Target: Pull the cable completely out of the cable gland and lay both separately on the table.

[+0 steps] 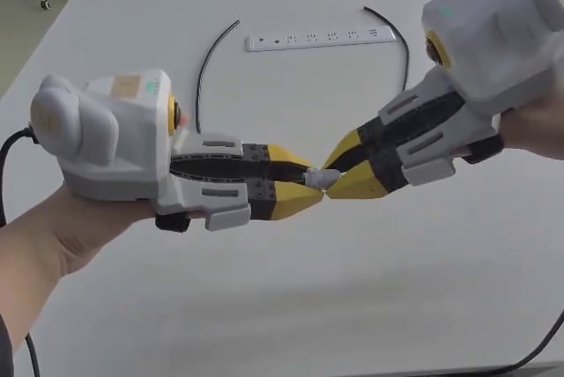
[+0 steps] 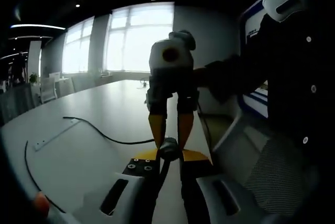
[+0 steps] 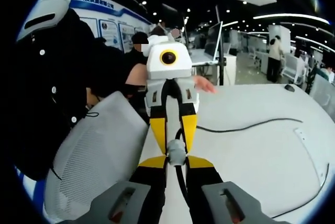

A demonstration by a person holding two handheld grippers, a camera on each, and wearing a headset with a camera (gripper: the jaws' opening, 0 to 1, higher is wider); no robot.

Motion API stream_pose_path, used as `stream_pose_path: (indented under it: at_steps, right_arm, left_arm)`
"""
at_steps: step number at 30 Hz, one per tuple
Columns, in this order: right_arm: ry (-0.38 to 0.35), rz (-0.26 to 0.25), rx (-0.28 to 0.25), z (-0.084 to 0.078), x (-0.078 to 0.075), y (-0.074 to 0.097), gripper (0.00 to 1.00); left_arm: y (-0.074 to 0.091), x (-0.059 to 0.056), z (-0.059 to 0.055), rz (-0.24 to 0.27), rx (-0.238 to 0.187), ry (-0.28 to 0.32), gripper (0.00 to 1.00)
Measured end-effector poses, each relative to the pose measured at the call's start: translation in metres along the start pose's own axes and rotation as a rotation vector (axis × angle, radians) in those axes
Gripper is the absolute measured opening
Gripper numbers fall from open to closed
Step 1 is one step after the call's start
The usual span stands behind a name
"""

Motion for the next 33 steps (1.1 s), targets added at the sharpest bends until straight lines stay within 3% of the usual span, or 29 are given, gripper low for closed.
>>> stream_pose_path:
  at_steps: [2,7,13,15,21,24,26,28,30,33]
  right_arm:
    - [0.063,-0.026,0.003,0.0018,-0.0009,-0.0004,0.08]
    - [0.094,-0.05,0.0,0.0019,0.002,-0.0015,0.07]
    - [0.19,-0.088,0.0,0.0017,0.0024,-0.0018,0.07]
    - [0.256,-0.107,0.008,0.0007,0.0032,-0.0022,0.07]
    - [0.313,-0.14,0.013,-0.0003,0.0032,-0.0014,0.07]
    - [0.291,-0.141,0.009,0.0001,0.0021,-0.0008,0.07]
    - [0.206,-0.111,0.0,-0.0008,0.0028,0.0002,0.07]
    - [0.194,-0.11,0.0,-0.0005,0.0004,0.0008,0.07]
    - [0.114,-0.081,0.002,-0.0018,0.0013,0.0008,0.08]
    - [0.1,-0.063,-0.01,-0.002,-0.0002,0.0019,0.08]
  left_arm:
    - [0.0004,0.0014,0.0005,0.005,-0.006,0.007,0.14]
    - [0.0013,0.0033,0.0009,0.01,-0.011,0.006,0.14]
    - [0.002,0.0051,0.001,0.013,-0.019,0.018,0.14]
    - [0.0019,0.0054,0.0005,0.013,-0.022,0.028,0.14]
    - [0.001,0.0066,0.0002,0.016,-0.031,0.046,0.14]
    - [0.0009,0.0065,0.0007,0.017,-0.034,0.041,0.14]
    - [0.0003,0.0048,0.001,0.008,-0.033,0.038,0.14]
    - [-0.0001,0.0044,0.0009,0.008,-0.033,0.032,0.14]
    - [-0.0008,0.003,0.0007,-0.001,-0.03,0.033,0.14]
    - [-0.0012,0.0012,0.0008,-0.006,-0.03,0.029,0.14]
Point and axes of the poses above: the centre of the closed fingertips' face, and the gripper's own axes: y roughly backward along the fingers, x roughly to its left, z roughly out of its top, the point moved 8 cm from there along y, roughly backward along the fingers, and after that the axes turned 2 degrees about -z, right-handed, at the moved point
